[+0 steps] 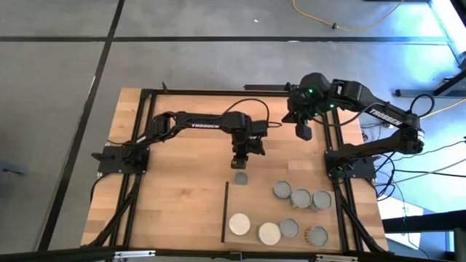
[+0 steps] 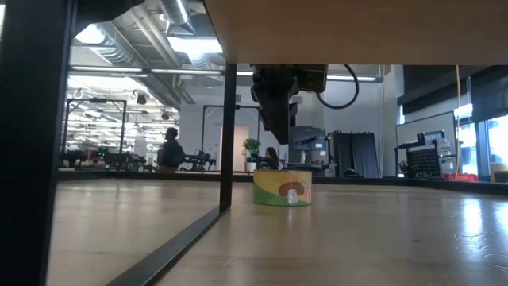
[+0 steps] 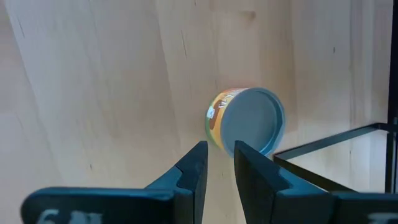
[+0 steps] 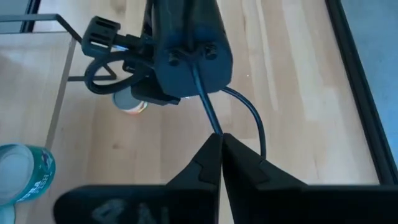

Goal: Pick and place cans onto a shelf
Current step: Put the yellow canned mushroom on the shelf aligned with the other blue canned cherries

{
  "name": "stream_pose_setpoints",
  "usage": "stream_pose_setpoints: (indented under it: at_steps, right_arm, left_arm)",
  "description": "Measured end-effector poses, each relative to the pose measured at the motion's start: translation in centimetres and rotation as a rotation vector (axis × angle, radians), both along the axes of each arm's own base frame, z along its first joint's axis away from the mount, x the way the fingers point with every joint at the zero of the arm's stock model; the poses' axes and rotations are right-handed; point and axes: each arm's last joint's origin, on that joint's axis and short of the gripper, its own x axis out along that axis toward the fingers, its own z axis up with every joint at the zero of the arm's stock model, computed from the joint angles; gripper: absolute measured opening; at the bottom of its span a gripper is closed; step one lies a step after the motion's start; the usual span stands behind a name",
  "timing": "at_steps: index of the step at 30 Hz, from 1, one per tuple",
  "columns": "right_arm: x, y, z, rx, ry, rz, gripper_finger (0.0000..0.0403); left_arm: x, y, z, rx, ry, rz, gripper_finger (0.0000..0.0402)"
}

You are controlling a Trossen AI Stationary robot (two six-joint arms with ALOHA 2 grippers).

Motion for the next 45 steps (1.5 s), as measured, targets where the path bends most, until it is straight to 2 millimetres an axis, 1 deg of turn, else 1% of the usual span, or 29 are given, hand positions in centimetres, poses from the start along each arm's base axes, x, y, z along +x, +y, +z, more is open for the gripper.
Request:
stream_pose_setpoints:
  at_steps: [4,9,12,17,19,23,29,35,39,45]
  right_arm:
    - [0.0,0.0,0.0,-0.004,-0.002,0.003,0.0017]
    - [0.2,-0.1,0.1,-0.049,-0.023,0.045,0.0017]
    - [0.4,-0.2,0.3,-0.079,-0.047,0.064,0.0017]
    - [0.5,-0.3,0.4,-0.116,-0.059,0.045,0.0017]
    - [0.5,-0.4,0.4,-0.138,-0.050,0.034,0.0017]
    - [0.5,-0.5,0.4,-0.158,-0.041,0.020,0.0017]
    - [0.5,-0.5,0.4,-0.157,-0.040,0.020,0.0017]
    - [0.5,-0.5,0.4,-0.157,-0.040,0.020,0.0017]
    - [0.5,-0.5,0.4,-0.157,-0.040,0.019,0.0017]
    - [0.5,-0.5,0.4,-0.157,-0.039,0.020,0.0017]
  left_arm:
    - [-0.2,0.6,0.0,-0.002,0.012,0.005,0.0072]
    - [-0.9,1.3,-0.2,-0.017,0.083,0.027,0.0072]
    - [-1.1,1.2,-0.3,-0.026,0.109,0.026,0.0072]
    - [-1.1,1.1,-0.3,-0.010,0.107,0.026,0.0072]
    - [-0.9,1.1,-0.8,0.038,0.099,0.030,0.0072]
    - [-1.1,0.8,-2.4,0.111,0.131,0.057,0.0072]
    - [-1.2,0.3,-3.3,0.161,0.147,0.051,0.0072]
    - [-1.4,0.0,-3.9,0.146,0.166,0.070,0.0072]
    - [-1.4,0.1,-3.8,0.143,0.169,0.082,0.0072]
    - [-1.5,0.1,-3.4,0.020,0.168,0.116,0.0072]
